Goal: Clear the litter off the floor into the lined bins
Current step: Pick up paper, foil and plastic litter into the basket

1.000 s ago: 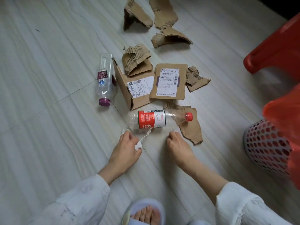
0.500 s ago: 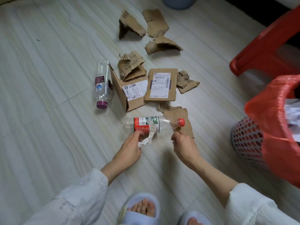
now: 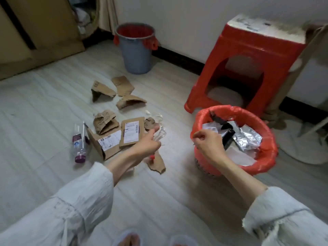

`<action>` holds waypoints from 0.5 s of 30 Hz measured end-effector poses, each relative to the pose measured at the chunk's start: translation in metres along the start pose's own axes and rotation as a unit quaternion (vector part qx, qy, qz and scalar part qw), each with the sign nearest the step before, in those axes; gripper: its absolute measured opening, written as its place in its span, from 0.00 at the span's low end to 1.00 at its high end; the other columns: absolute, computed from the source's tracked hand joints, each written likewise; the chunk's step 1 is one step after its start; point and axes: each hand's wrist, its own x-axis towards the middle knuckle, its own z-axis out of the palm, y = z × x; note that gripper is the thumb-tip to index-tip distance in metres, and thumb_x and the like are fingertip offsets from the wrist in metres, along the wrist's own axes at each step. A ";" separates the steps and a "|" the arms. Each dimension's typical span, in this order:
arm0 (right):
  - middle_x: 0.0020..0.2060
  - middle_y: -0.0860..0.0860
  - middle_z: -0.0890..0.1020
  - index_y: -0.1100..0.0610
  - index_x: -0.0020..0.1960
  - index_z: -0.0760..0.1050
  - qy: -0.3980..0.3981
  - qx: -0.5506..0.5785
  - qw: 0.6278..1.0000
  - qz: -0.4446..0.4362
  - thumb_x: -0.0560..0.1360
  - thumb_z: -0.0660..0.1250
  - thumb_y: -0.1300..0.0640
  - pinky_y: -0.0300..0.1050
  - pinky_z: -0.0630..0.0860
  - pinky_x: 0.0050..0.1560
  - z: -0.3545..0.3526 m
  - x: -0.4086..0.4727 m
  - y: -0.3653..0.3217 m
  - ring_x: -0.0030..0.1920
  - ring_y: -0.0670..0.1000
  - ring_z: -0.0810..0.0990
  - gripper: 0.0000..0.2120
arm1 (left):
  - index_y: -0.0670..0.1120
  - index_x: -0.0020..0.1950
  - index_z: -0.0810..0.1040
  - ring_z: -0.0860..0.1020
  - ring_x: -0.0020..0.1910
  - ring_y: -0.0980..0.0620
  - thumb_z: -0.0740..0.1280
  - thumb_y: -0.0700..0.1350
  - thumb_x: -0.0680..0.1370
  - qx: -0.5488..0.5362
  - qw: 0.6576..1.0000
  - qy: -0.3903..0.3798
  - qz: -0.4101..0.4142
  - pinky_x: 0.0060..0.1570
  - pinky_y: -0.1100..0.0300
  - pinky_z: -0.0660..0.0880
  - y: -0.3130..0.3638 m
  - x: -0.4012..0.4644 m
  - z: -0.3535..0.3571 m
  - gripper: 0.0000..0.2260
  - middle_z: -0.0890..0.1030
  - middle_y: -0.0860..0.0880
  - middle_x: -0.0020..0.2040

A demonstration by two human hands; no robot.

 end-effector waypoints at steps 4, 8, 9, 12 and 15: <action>0.47 0.56 0.84 0.61 0.47 0.82 0.083 0.010 0.996 0.040 0.71 0.63 0.67 0.40 0.71 0.50 -0.064 0.005 0.027 0.50 0.56 0.81 0.11 | 0.58 0.74 0.56 0.70 0.61 0.49 0.63 0.63 0.68 0.039 0.998 -0.050 0.026 0.42 0.59 0.69 0.063 0.018 0.031 0.36 0.63 0.48 0.72; 0.47 0.54 0.84 0.60 0.47 0.82 0.141 0.011 0.986 0.090 0.71 0.63 0.67 0.39 0.68 0.47 -0.106 0.013 0.064 0.50 0.54 0.81 0.11 | 0.48 0.67 0.70 0.75 0.59 0.45 0.59 0.49 0.80 0.098 0.984 0.031 0.144 0.53 0.56 0.72 0.112 0.043 0.078 0.17 0.76 0.43 0.62; 0.47 0.54 0.84 0.60 0.47 0.82 0.152 0.014 0.983 0.103 0.71 0.63 0.66 0.40 0.69 0.48 -0.112 0.016 0.073 0.50 0.55 0.81 0.10 | 0.47 0.65 0.72 0.76 0.56 0.42 0.58 0.44 0.80 0.106 0.979 0.050 0.167 0.52 0.56 0.72 0.119 0.051 0.090 0.14 0.78 0.39 0.58; 0.48 0.55 0.84 0.59 0.48 0.83 0.182 0.024 0.974 0.135 0.72 0.64 0.66 0.41 0.71 0.53 -0.122 0.028 0.102 0.52 0.55 0.80 0.11 | 0.48 0.64 0.73 0.76 0.48 0.45 0.59 0.42 0.79 0.130 0.969 0.046 0.204 0.52 0.56 0.72 0.130 0.079 0.125 0.13 0.75 0.39 0.55; 0.48 0.57 0.84 0.60 0.49 0.82 0.187 0.025 0.970 0.155 0.72 0.63 0.66 0.43 0.71 0.54 -0.122 0.038 0.127 0.52 0.56 0.80 0.11 | 0.45 0.62 0.73 0.71 0.42 0.57 0.60 0.41 0.79 0.133 0.959 0.069 0.242 0.53 0.65 0.68 0.138 0.099 0.154 0.12 0.69 0.45 0.54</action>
